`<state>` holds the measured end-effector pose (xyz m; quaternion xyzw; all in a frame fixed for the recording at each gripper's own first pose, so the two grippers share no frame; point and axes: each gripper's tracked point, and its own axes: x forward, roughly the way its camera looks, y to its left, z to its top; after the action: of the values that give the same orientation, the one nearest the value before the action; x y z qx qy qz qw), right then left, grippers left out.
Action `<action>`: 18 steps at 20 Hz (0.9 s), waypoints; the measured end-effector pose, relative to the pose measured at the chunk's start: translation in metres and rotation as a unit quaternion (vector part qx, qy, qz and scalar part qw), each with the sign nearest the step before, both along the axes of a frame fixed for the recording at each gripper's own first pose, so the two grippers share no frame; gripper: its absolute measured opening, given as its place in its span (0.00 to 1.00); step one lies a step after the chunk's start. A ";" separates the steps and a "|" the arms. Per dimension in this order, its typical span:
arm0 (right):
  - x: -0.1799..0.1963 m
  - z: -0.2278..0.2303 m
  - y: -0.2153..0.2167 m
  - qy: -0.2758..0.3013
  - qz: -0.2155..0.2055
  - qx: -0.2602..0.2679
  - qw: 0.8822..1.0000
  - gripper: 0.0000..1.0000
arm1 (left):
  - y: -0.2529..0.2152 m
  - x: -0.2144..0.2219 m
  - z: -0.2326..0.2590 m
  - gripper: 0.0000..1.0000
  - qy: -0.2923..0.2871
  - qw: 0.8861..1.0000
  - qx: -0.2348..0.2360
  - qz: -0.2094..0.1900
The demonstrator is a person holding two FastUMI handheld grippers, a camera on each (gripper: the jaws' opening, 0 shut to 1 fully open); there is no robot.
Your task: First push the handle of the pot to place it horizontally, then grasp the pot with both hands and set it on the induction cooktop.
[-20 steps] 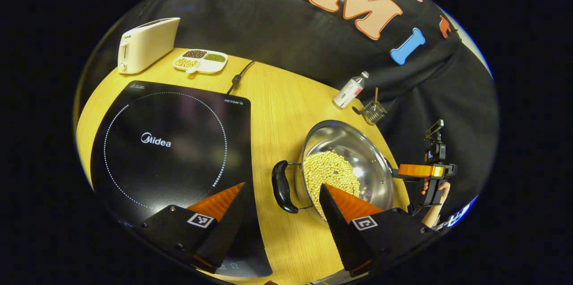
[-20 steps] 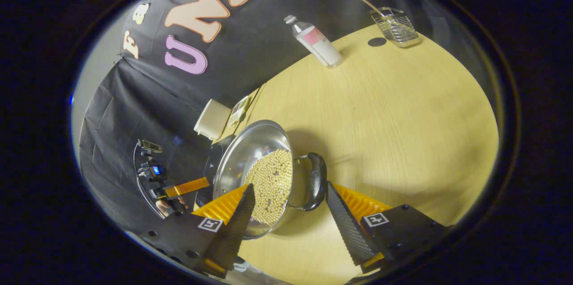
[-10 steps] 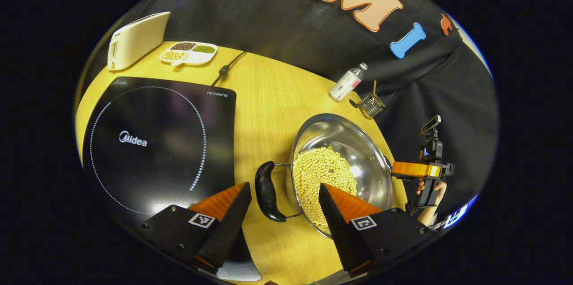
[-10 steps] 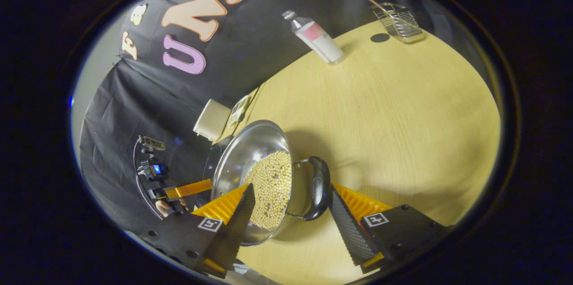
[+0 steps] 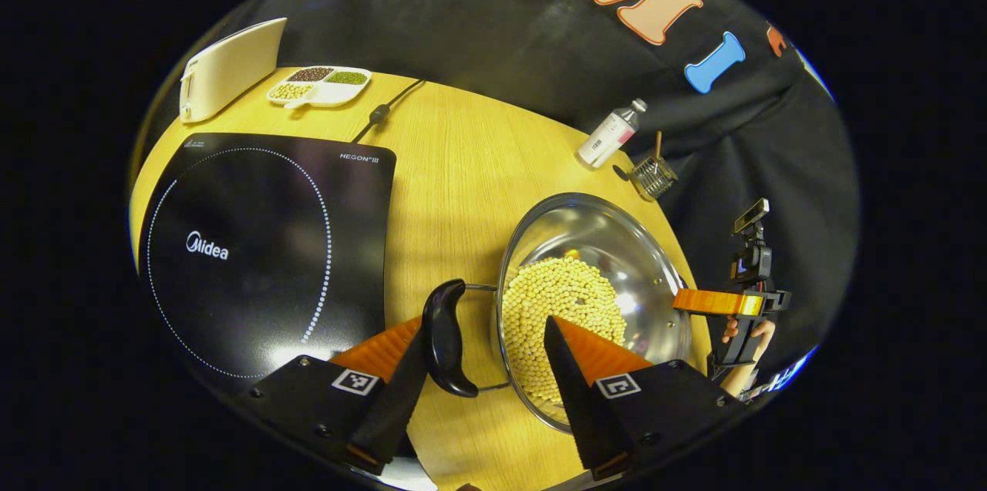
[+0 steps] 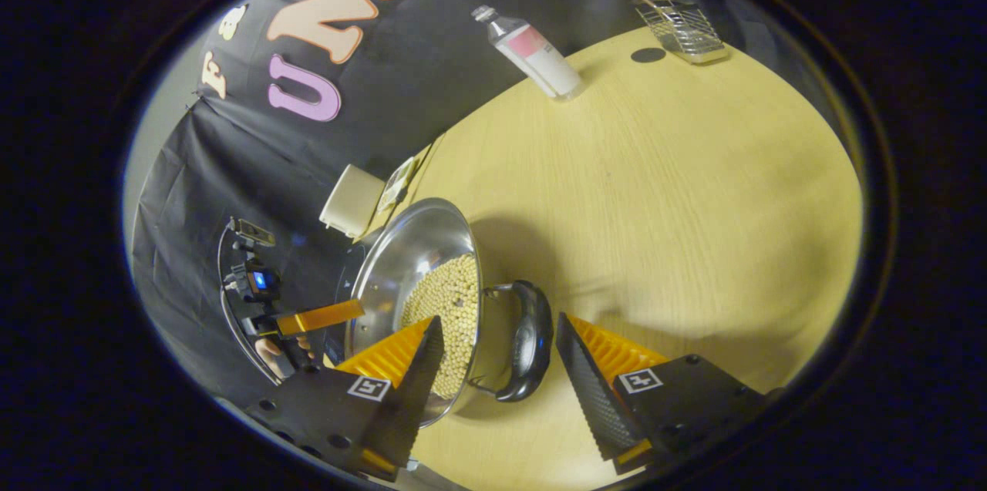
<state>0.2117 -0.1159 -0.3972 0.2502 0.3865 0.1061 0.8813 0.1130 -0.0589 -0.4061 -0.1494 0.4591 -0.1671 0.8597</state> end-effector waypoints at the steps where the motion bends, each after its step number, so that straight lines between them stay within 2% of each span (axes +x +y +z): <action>1: 0.003 -0.002 -0.001 -0.001 -0.002 -0.005 1.000 0.91 | 0.000 0.002 -0.002 0.86 0.001 1.000 0.006 -0.002; 2: 0.008 -0.005 0.000 -0.001 -0.005 -0.004 1.000 0.80 | 0.002 0.003 -0.005 0.83 0.001 1.000 0.015 -0.002; 3: 0.008 -0.005 -0.001 -0.001 -0.007 -0.005 1.000 0.76 | 0.005 0.005 -0.008 0.87 0.003 1.000 0.023 0.000; 4: 0.008 -0.008 -0.001 0.000 -0.008 -0.014 1.000 0.73 | 0.007 0.006 -0.010 0.71 0.003 1.000 0.027 0.004; 5: 0.006 -0.014 -0.003 0.001 -0.007 -0.027 1.000 0.62 | 0.009 0.008 -0.010 0.73 0.004 1.000 0.025 0.010; 6: 0.002 -0.014 -0.001 0.011 -0.011 -0.017 1.000 0.61 | 0.008 0.009 -0.011 0.54 0.006 1.000 0.023 0.013; 7: 0.001 -0.008 -0.004 0.008 -0.020 -0.021 1.000 0.54 | 0.009 0.008 -0.009 0.62 0.006 1.000 0.021 0.016; 8: 0.000 -0.011 -0.004 0.005 -0.024 -0.031 0.999 0.56 | 0.009 0.009 -0.010 0.57 0.006 1.000 0.022 0.019; 9: 0.001 -0.010 -0.005 0.004 -0.030 -0.039 0.999 0.48 | 0.009 0.009 -0.010 0.56 0.006 0.999 0.027 0.018; 11: 0.001 -0.008 -0.006 -0.006 -0.034 -0.060 0.998 0.46 | 0.008 0.010 -0.009 0.56 0.007 0.999 0.029 0.019; 13: -0.001 -0.004 -0.007 -0.009 -0.037 -0.068 0.997 0.46 | 0.008 0.008 -0.010 0.52 0.012 0.999 0.026 0.019; 18: -0.014 0.004 0.001 -0.005 -0.043 -0.076 0.996 0.46 | 0.011 0.002 0.002 0.48 0.010 0.999 0.027 0.014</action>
<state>0.1978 -0.1152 -0.3936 0.1982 0.3784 0.0394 0.9033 0.1154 -0.0479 -0.4038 -0.1346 0.4697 -0.1410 0.8610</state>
